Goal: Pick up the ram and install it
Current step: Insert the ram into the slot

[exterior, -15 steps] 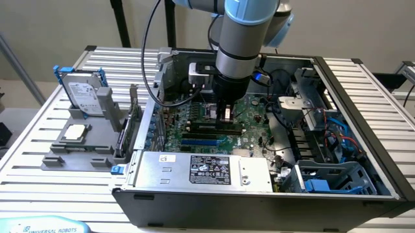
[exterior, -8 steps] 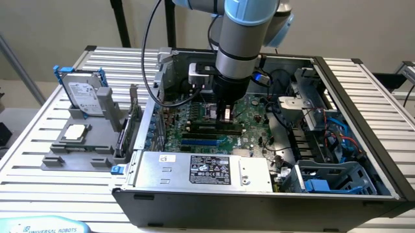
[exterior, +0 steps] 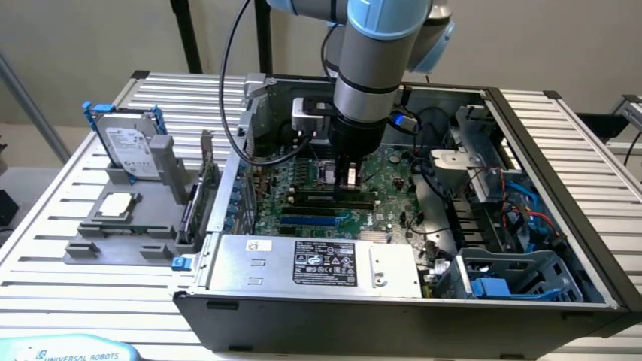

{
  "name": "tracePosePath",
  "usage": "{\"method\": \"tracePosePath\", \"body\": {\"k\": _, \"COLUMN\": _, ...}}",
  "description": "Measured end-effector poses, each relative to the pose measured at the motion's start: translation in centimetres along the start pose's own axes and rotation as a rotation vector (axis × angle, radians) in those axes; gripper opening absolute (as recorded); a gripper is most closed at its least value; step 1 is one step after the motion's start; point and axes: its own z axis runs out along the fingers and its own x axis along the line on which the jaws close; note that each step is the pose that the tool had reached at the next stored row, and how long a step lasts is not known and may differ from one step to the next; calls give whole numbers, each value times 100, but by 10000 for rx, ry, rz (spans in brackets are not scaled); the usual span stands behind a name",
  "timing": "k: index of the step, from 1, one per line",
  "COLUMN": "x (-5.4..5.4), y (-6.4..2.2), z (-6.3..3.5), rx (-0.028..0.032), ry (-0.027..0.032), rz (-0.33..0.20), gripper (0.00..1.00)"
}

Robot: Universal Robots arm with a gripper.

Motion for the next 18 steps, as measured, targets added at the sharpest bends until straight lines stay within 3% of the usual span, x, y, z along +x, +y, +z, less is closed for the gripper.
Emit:
{"method": "tracePosePath", "body": {"k": 4, "x": -1, "y": 1, "z": 0, "rx": -26, "ry": 2, "rz": 2, "gripper": 13}}
{"method": "tracePosePath", "body": {"k": 11, "x": -4, "y": -1, "z": 6, "rx": -144, "ry": 14, "rz": 1, "gripper": 13}}
{"method": "tracePosePath", "body": {"k": 18, "x": -4, "y": -12, "z": 35, "rx": -223, "ry": 49, "rz": 6, "gripper": 13}}
